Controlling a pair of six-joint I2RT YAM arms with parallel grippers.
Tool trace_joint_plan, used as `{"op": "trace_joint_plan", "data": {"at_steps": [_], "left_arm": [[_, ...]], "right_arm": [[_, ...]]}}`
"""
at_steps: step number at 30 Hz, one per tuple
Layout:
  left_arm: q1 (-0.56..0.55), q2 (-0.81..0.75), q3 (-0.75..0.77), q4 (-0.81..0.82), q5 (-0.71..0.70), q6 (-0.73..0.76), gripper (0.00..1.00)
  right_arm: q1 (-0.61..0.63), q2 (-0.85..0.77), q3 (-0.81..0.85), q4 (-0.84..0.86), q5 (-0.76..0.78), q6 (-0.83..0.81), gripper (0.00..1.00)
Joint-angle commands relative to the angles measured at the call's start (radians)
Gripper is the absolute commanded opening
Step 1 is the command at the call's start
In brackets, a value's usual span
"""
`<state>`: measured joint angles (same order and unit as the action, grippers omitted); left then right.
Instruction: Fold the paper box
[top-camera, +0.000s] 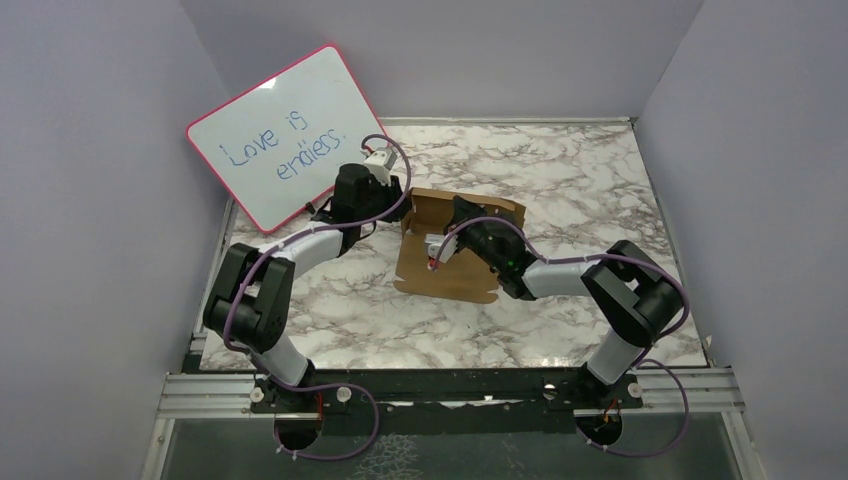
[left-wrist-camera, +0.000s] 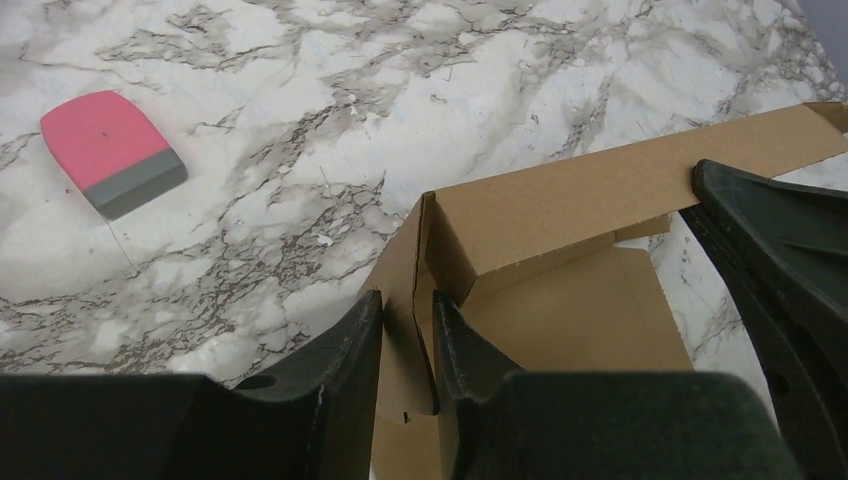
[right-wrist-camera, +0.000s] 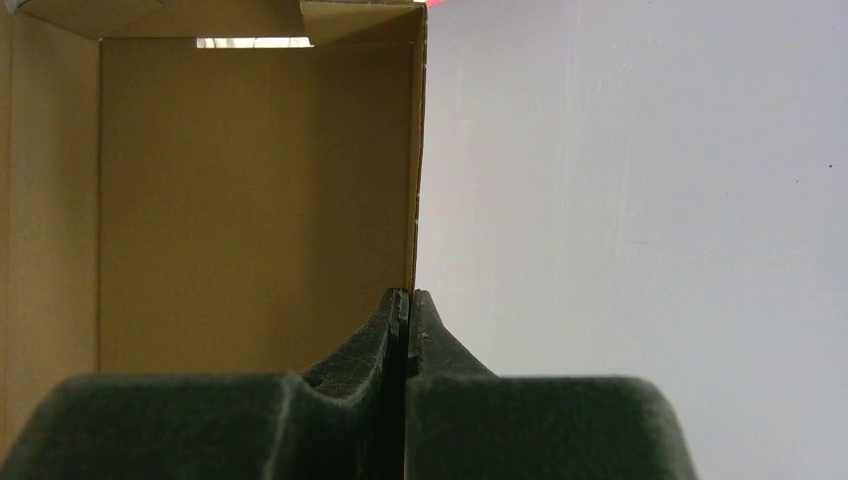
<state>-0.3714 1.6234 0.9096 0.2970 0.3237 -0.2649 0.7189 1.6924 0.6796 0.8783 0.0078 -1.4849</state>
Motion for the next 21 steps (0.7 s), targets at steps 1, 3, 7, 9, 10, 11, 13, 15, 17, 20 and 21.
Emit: {"op": "trace_joint_plan", "data": {"at_steps": [1,3,7,9,10,11,13,15,17,20,21], "left_arm": [[-0.019,-0.044,0.002,-0.029,-0.031,-0.073,0.26],[-0.024,-0.051,-0.006,-0.026,-0.048,-0.087,0.26],[-0.031,-0.048,-0.033,-0.013,-0.069,-0.090,0.26],[-0.031,-0.046,-0.044,-0.009,-0.078,-0.090,0.26],[-0.031,-0.045,-0.050,-0.005,-0.077,-0.092,0.26],[-0.032,-0.046,-0.056,0.002,-0.075,-0.098,0.26],[-0.032,-0.043,-0.065,0.013,-0.066,-0.115,0.26],[-0.037,-0.043,-0.077,0.028,-0.055,-0.132,0.26],[-0.041,-0.044,-0.087,0.036,-0.048,-0.141,0.27],[-0.044,-0.058,-0.113,0.057,-0.039,-0.149,0.27],[-0.044,-0.061,-0.120,0.064,-0.037,-0.150,0.27]], "right_arm": [[0.008,0.034,0.019,0.036,0.019,0.011,0.04],[0.008,0.040,0.017,0.047,0.021,0.007,0.04],[0.010,0.051,-0.004,0.088,0.017,-0.015,0.04],[0.011,0.060,-0.019,0.109,0.017,-0.028,0.04],[0.013,0.064,-0.025,0.115,0.020,-0.038,0.04],[0.016,0.069,-0.031,0.124,0.025,-0.046,0.04],[0.024,0.079,-0.047,0.160,0.034,-0.062,0.04],[0.031,0.084,-0.057,0.195,0.041,-0.078,0.04],[0.036,0.087,-0.066,0.218,0.050,-0.097,0.04],[0.043,0.091,-0.081,0.258,0.062,-0.127,0.04],[0.044,0.095,-0.088,0.273,0.064,-0.137,0.04]]}}
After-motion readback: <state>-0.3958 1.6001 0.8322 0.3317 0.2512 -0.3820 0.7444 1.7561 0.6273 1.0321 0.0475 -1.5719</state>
